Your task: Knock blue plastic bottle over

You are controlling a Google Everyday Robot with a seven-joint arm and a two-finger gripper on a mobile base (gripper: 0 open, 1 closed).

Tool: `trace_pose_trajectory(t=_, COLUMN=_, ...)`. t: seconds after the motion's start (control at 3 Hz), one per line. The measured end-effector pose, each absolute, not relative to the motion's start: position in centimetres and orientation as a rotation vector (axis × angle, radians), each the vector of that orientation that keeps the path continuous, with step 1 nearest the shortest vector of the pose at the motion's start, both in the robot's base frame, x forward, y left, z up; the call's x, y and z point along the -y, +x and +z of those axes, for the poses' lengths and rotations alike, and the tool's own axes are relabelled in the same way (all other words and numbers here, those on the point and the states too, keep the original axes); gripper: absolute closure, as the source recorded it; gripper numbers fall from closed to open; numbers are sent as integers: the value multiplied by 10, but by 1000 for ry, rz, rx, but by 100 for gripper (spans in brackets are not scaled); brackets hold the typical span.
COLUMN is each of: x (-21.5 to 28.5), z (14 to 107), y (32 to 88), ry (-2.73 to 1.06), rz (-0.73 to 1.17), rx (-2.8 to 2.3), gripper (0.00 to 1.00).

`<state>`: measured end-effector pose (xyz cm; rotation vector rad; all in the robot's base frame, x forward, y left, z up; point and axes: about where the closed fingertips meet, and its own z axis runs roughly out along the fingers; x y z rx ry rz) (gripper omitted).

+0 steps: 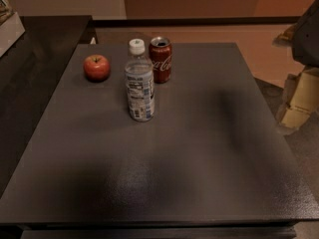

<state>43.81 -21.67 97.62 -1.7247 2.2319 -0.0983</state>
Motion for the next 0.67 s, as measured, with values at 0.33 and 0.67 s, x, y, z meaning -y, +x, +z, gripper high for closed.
trace_pose_trajectory(t=0.33, x=217, z=976, y=438, ry=-1725, rz=-98, rx=-2232, gripper=0)
trace_pose_trajectory(t=0.67, x=207, z=977, y=441, ry=-1707, rz=-46, rx=-2211, gripper=0)
